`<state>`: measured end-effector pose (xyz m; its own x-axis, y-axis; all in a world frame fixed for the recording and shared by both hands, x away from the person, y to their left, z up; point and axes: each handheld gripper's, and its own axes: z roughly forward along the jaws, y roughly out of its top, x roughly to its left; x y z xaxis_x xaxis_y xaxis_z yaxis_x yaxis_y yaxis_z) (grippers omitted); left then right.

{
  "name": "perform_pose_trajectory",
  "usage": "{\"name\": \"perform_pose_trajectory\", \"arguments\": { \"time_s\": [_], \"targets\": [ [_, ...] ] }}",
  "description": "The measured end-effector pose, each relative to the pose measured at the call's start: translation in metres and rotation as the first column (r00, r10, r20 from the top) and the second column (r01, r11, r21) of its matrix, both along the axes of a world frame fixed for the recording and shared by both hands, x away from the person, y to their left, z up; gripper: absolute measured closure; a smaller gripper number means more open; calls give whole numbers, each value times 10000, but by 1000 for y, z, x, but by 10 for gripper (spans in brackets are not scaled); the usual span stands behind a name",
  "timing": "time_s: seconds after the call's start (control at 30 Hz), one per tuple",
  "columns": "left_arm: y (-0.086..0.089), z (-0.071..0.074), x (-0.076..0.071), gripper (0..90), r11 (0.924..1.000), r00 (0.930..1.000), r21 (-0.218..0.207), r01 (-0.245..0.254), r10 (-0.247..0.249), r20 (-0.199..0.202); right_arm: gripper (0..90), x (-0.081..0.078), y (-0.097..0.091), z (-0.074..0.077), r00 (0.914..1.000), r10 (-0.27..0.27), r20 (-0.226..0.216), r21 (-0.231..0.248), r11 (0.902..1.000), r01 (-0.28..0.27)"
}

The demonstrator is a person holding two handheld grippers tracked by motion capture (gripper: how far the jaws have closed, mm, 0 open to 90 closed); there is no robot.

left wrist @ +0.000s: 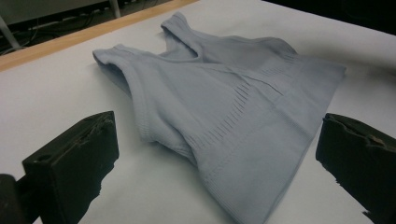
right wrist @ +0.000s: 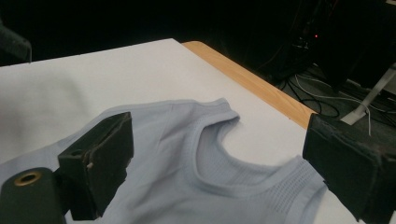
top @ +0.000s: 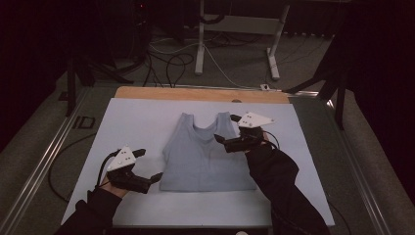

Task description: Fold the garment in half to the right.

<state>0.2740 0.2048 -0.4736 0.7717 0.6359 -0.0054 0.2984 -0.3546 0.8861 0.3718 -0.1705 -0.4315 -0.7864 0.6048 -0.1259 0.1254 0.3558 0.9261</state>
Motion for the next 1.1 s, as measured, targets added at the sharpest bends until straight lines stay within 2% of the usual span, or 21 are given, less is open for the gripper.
{"name": "perform_pose_trajectory", "arguments": {
  "time_s": [0.13,0.23,0.47,0.67,0.8,0.9,0.97,1.03,1.1],
  "targets": [
    [-5,-3,0,0,9999,9999,90,-66,67,-145,88,9,8,1,10000,12,-9,-11,10000,-12],
    [-7,-6,1,0,9999,9997,-8,-102,101,-217,89,17,15,0,10000,40,-25,-21,10000,-40],
    [-17,-13,2,0,9990,9977,174,-400,409,-532,91,33,40,-8,9991,355,-229,-159,9992,-358],
    [-22,-19,1,0,9975,9936,286,-644,668,-907,91,44,57,-15,9979,505,-407,-66,9987,-508],
    [-25,-24,3,0,9968,9890,372,-713,755,-1272,91,50,69,-18,9972,585,-459,-188,9981,-595],
    [-26,-30,5,0,9970,9784,441,-637,711,-1943,91,54,77,-21,9963,665,-540,-290,9973,-681],
    [-27,-34,7,0,9961,9732,584,-654,766,-2170,91,56,81,-23,9955,714,-619,-288,9969,-733],
    [-26,-37,9,0,9967,9677,539,-609,722,-2417,91,58,85,-25,9950,758,-654,-348,9963,-782],
    [-27,-40,10,0,9965,9661,509,-659,765,-2467,91,59,89,-27,9942,830,-677,-396,9955,-858]
  ]
}}
